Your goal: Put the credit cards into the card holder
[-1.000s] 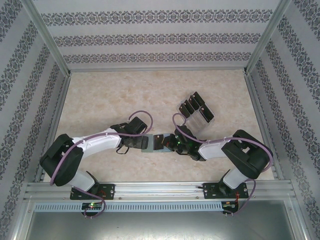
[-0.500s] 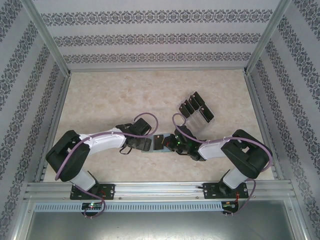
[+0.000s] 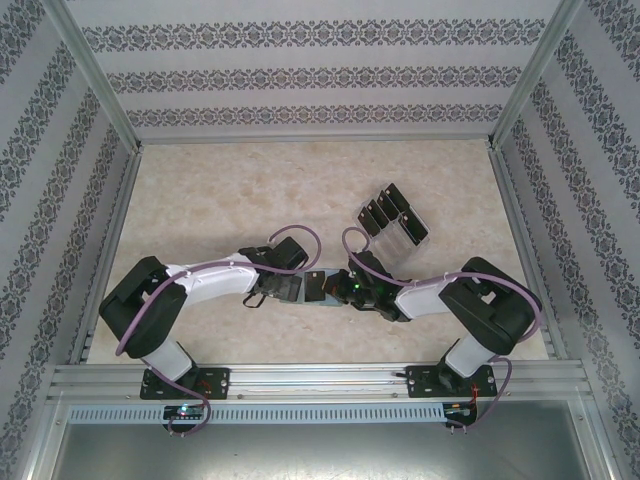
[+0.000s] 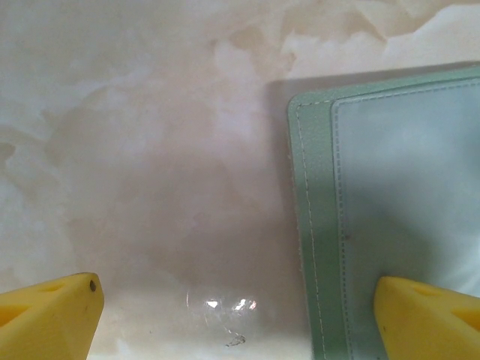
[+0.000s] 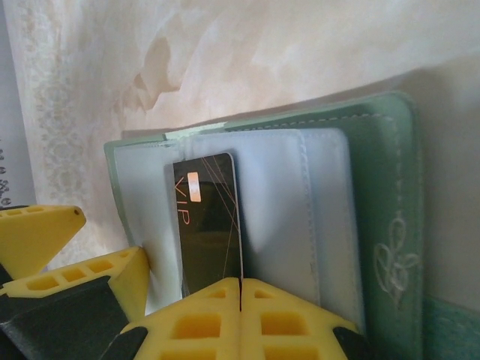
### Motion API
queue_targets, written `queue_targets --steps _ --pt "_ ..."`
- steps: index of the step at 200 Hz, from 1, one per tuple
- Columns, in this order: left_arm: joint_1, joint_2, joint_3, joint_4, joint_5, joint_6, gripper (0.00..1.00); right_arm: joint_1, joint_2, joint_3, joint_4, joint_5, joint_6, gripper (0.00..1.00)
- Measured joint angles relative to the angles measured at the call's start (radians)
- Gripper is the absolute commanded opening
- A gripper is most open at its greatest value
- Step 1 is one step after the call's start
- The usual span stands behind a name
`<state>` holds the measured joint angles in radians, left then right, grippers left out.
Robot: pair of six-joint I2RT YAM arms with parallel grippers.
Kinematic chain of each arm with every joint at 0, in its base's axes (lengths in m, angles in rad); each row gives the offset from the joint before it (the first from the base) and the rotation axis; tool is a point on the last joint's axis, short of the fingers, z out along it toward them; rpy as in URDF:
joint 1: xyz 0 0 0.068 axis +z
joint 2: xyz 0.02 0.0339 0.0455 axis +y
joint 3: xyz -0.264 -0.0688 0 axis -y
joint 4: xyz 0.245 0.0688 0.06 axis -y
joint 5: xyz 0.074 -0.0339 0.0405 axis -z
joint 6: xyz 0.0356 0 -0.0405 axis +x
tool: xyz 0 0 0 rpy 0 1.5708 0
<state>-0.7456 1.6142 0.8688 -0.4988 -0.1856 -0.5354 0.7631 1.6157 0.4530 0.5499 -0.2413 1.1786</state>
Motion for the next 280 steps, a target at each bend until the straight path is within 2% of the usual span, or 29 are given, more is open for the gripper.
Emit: queue_targets --steps 54,128,280 --pt "0.000 -0.002 -0.003 0.006 0.001 -0.004 0.93 0.001 0.023 0.010 0.028 -0.017 0.005 0.00" --pt "-0.001 -0.004 -0.010 0.016 0.001 -0.008 0.93 0.001 -0.039 -0.039 0.017 0.085 0.032 0.00" --pt "-0.006 -0.006 -0.016 0.024 0.000 -0.018 0.93 0.050 0.005 -0.005 0.031 0.090 0.052 0.00"
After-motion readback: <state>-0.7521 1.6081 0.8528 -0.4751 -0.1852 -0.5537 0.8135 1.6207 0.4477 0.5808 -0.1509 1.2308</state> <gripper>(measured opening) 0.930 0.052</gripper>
